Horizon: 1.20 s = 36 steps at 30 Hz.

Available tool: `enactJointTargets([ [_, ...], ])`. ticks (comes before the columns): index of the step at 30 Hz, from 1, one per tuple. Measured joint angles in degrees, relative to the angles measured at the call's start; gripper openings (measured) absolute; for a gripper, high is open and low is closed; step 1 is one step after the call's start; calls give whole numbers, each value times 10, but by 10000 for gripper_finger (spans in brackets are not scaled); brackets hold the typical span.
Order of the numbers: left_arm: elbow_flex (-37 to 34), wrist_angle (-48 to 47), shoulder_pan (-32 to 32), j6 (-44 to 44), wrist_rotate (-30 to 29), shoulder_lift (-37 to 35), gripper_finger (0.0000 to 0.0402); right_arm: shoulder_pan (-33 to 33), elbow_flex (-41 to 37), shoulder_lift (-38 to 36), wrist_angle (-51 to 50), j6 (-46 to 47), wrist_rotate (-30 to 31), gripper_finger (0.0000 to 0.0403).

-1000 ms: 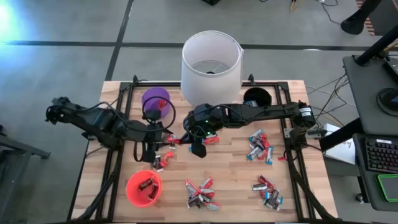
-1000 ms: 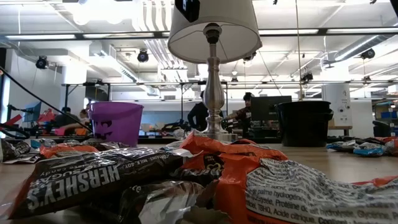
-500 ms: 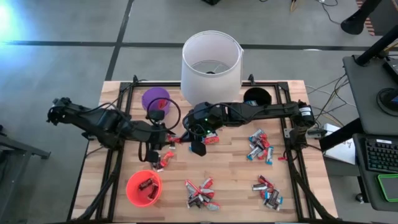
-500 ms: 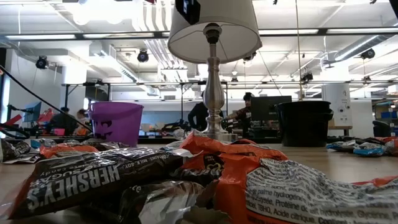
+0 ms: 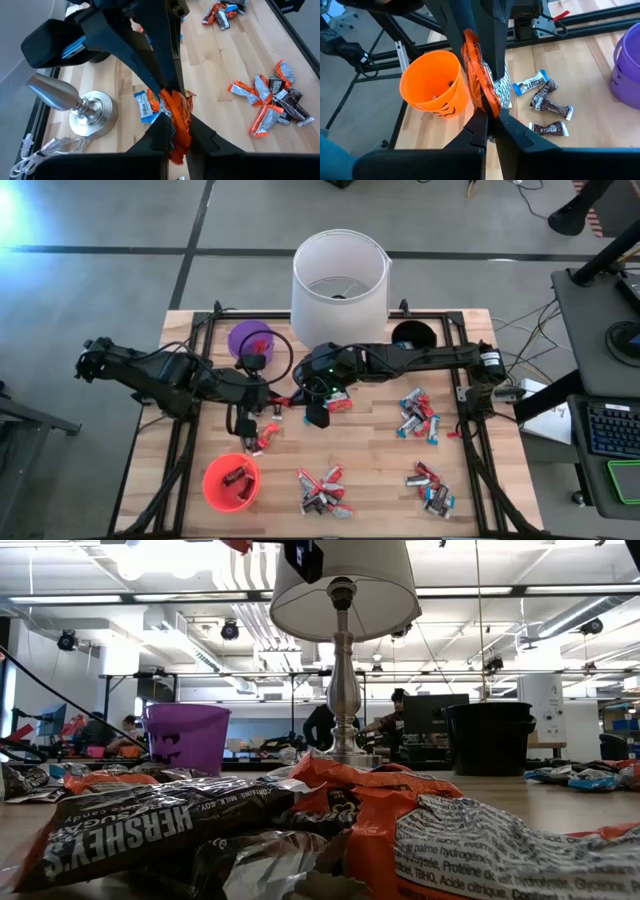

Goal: Sort candy
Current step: Put the orange chocolate into the purple bucket

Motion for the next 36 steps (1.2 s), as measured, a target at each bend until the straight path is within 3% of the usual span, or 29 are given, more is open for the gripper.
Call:
enactJointTargets([
  [7,0,-37,0,-11,0,-7,2,0,0,0,0,0,0,36],
  [16,0,-133,39,-13,-46,-28,1,-2,0,-1,-8,37,-3,115],
  [23,0,-215,128,5,-59,-44,1,6,0,-4,-79,48,-6,133],
  [36,0,-221,340,131,-59,-80,0,32,1,-6,-196,90,-1,123],
])
